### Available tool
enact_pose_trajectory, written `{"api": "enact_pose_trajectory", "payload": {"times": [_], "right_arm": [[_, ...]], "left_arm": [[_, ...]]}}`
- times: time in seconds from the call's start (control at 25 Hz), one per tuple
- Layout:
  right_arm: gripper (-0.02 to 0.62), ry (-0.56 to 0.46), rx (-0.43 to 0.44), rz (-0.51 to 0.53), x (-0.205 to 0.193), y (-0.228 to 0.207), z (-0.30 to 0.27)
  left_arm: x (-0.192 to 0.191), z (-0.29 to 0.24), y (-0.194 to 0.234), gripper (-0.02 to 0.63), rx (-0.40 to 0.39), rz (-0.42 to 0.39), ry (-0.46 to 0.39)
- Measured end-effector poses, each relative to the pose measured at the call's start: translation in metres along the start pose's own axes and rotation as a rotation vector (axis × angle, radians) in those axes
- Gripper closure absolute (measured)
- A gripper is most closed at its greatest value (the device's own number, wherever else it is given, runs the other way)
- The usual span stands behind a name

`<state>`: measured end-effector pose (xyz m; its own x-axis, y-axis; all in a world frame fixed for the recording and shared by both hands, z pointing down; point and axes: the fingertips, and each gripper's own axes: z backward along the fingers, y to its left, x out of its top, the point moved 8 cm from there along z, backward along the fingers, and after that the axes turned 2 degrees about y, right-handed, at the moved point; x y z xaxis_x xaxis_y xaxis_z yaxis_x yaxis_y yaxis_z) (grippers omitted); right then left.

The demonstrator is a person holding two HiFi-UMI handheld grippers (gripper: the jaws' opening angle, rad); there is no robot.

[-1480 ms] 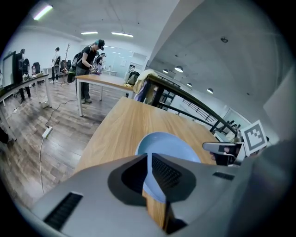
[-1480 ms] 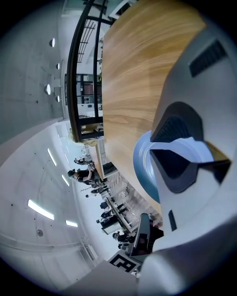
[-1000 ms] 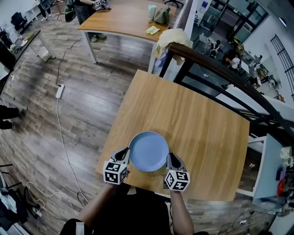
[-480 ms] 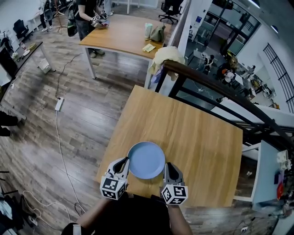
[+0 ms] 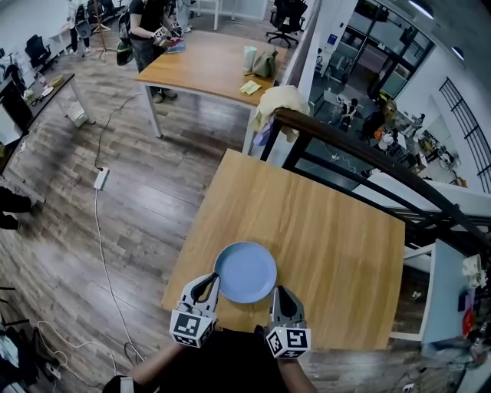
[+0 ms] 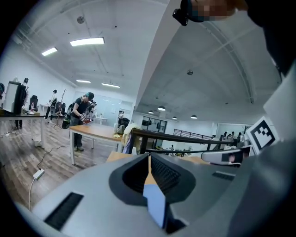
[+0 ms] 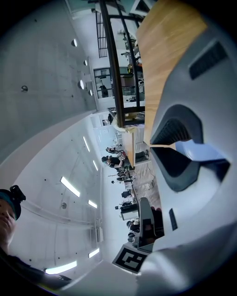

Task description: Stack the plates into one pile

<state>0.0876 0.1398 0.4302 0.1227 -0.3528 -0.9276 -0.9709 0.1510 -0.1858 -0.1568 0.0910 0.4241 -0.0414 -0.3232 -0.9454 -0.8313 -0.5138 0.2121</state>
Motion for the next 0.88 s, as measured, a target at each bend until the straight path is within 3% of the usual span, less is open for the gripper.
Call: {"api": "enact_pose_trajectory", "payload": {"times": [0.28,0.88], "right_arm": [[0.56,-0.016,0.008,0.033,-0.001,0.0,-0.002],[0.561,-0.021,0.015,0.009,0.006,-0.006,-0.009]], "left_arm": [[0.001,-0.01,-0.007,0.574,-0.031,-0.012,0.007],[0.003,-0.018,-0.007,0.574,-0.017,-0.004,0.013]]}}
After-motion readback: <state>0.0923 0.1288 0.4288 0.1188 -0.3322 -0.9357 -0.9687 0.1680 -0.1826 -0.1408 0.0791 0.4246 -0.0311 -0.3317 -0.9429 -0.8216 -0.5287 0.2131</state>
